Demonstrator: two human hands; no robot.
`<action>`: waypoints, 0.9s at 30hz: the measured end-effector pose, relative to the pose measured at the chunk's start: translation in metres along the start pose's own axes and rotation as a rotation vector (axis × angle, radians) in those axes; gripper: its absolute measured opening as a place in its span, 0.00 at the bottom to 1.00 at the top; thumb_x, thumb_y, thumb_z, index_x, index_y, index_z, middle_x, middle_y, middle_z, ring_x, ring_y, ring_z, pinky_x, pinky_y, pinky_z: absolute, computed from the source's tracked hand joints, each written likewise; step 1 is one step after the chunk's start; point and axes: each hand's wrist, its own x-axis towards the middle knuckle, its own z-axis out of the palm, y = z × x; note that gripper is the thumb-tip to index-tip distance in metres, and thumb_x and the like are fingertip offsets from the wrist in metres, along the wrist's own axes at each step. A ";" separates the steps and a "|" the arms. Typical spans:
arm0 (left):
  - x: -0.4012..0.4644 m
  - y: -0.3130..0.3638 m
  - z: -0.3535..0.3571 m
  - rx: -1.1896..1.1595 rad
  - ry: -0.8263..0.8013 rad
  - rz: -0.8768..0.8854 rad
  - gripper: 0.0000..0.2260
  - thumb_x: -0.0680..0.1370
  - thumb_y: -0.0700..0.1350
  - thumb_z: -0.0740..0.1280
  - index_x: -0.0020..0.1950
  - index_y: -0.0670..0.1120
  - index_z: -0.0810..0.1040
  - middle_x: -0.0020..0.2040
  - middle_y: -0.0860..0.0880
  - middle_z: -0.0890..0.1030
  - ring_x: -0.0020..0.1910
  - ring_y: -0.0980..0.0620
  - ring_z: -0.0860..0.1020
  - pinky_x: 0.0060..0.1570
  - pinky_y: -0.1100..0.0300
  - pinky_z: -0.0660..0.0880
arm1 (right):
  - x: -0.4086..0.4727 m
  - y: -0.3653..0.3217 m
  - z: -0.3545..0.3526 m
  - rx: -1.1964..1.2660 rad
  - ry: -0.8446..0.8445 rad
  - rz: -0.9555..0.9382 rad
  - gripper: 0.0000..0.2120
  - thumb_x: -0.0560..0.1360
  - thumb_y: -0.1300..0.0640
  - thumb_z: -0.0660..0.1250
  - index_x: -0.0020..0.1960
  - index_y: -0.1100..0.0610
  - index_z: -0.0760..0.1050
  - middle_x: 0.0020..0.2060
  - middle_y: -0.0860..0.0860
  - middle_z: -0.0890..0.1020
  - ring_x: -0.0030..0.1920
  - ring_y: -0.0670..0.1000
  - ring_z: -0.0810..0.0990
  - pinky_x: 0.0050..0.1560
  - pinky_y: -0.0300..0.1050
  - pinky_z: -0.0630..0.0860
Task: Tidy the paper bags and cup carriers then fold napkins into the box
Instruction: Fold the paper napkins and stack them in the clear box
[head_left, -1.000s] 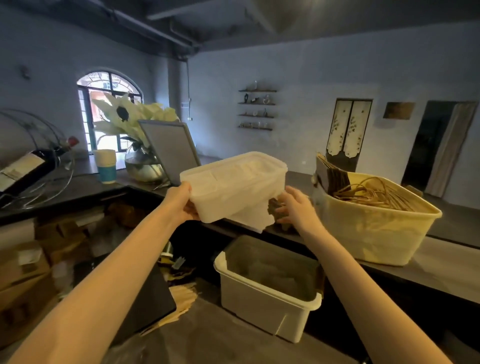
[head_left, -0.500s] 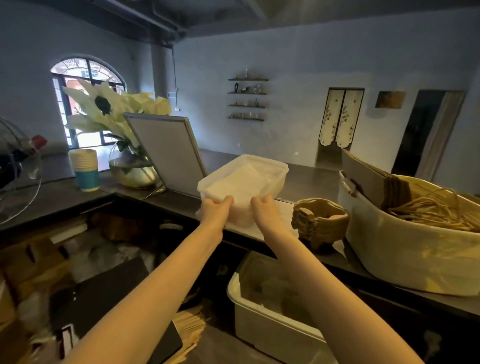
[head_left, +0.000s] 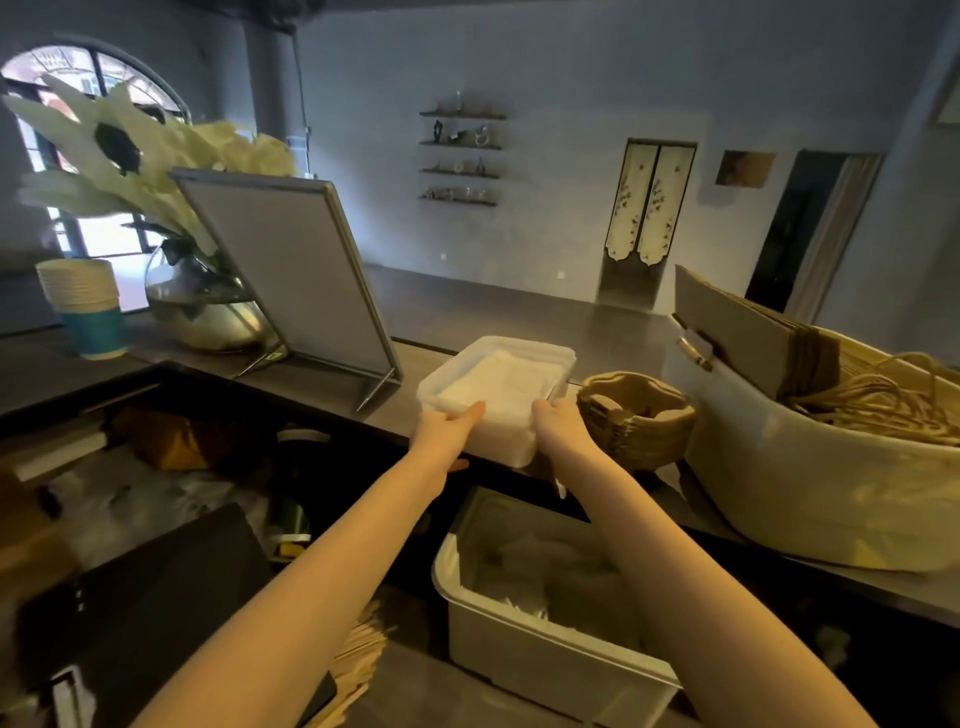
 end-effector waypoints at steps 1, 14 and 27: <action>0.001 0.000 0.001 0.022 -0.007 0.007 0.27 0.76 0.51 0.67 0.73 0.46 0.63 0.67 0.46 0.71 0.64 0.46 0.70 0.51 0.52 0.75 | -0.002 0.001 -0.001 -0.033 -0.013 0.005 0.18 0.81 0.55 0.52 0.65 0.64 0.68 0.54 0.57 0.76 0.59 0.58 0.74 0.66 0.57 0.67; -0.013 0.021 0.006 0.560 0.012 0.510 0.07 0.77 0.49 0.65 0.45 0.48 0.80 0.47 0.49 0.81 0.45 0.50 0.78 0.46 0.56 0.77 | -0.047 -0.025 -0.073 -0.610 0.272 -0.441 0.12 0.80 0.52 0.58 0.50 0.58 0.77 0.44 0.52 0.80 0.42 0.51 0.77 0.43 0.45 0.75; -0.011 0.007 0.029 0.762 -0.016 0.558 0.07 0.77 0.47 0.67 0.51 0.48 0.82 0.52 0.50 0.82 0.48 0.56 0.74 0.41 0.68 0.69 | -0.029 0.009 -0.102 -1.256 0.232 -0.378 0.18 0.81 0.47 0.55 0.59 0.57 0.75 0.60 0.55 0.76 0.65 0.58 0.67 0.63 0.53 0.63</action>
